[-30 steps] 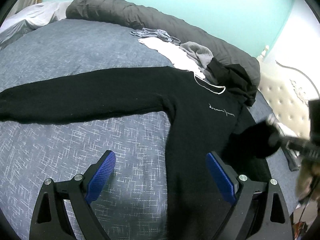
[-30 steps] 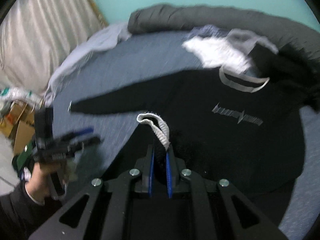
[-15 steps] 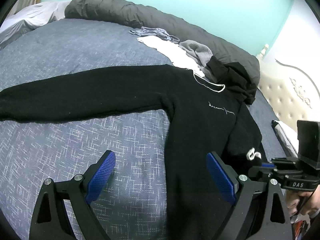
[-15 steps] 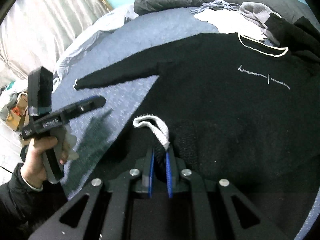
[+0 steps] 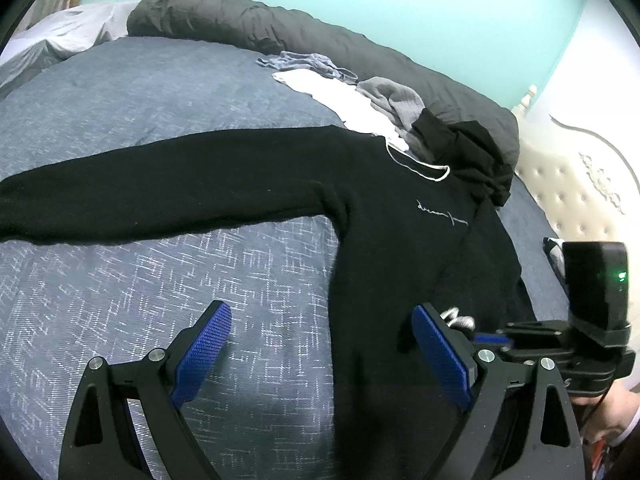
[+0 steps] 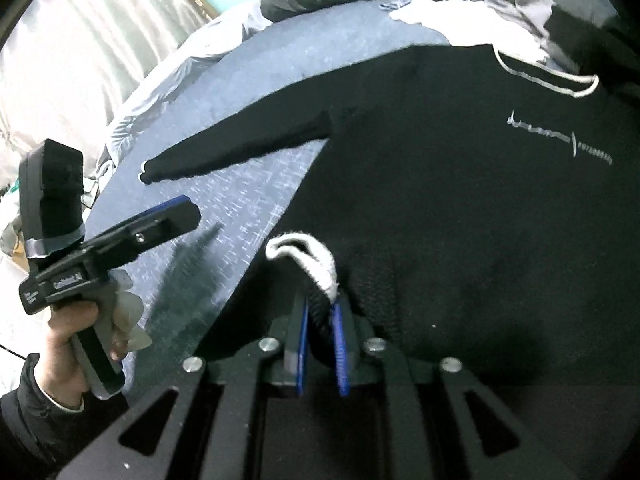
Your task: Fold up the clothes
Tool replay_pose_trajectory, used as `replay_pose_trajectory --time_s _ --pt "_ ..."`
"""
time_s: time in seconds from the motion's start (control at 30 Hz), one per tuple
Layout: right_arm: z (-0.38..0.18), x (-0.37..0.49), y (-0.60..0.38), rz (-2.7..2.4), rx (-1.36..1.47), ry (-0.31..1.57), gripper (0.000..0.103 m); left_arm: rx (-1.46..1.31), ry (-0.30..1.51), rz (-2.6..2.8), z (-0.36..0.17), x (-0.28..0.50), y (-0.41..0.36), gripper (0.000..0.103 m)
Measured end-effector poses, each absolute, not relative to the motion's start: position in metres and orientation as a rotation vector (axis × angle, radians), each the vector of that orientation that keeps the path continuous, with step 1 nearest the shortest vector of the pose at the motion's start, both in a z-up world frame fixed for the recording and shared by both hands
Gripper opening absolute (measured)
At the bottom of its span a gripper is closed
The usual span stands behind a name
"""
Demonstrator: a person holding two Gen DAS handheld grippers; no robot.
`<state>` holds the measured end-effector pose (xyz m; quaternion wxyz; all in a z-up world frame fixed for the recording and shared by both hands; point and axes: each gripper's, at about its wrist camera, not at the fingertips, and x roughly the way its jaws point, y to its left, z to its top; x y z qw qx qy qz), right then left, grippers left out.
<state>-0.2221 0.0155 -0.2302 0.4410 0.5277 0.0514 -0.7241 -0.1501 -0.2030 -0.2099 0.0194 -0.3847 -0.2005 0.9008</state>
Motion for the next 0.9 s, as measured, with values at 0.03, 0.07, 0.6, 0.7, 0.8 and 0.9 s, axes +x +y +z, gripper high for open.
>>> replay_pose_trajectory --time_s 0.03,0.07,0.6,0.7,0.8,0.9 --pt "-0.232 -0.222 0.015 -1.791 1.326 0.128 0.020 -1.193 -0.622 2.794 -0.210 -0.151 -0.202 0.094" --pt "-0.233 -0.222 0.015 -1.782 1.338 0.126 0.024 -1.191 -0.621 2.792 -0.210 -0.151 -0.202 0.094" --pt "-0.198 -0.282 0.179 -2.182 1.362 -0.010 0.036 -1.235 -0.483 2.698 -0.217 -0.165 -0.160 0.094" --pt "-0.204 -0.304 0.225 -2.319 1.425 -0.006 0.037 -1.272 -0.428 2.664 -0.224 -0.169 -0.147 0.094" --pt "-0.219 -0.321 0.266 -2.414 1.509 0.006 0.038 -1.335 -0.334 2.628 -0.236 -0.172 -0.133 0.094" --pt "-0.234 -0.332 0.285 -2.442 1.546 0.055 0.038 -1.383 -0.278 2.612 -0.245 -0.174 -0.125 0.094"
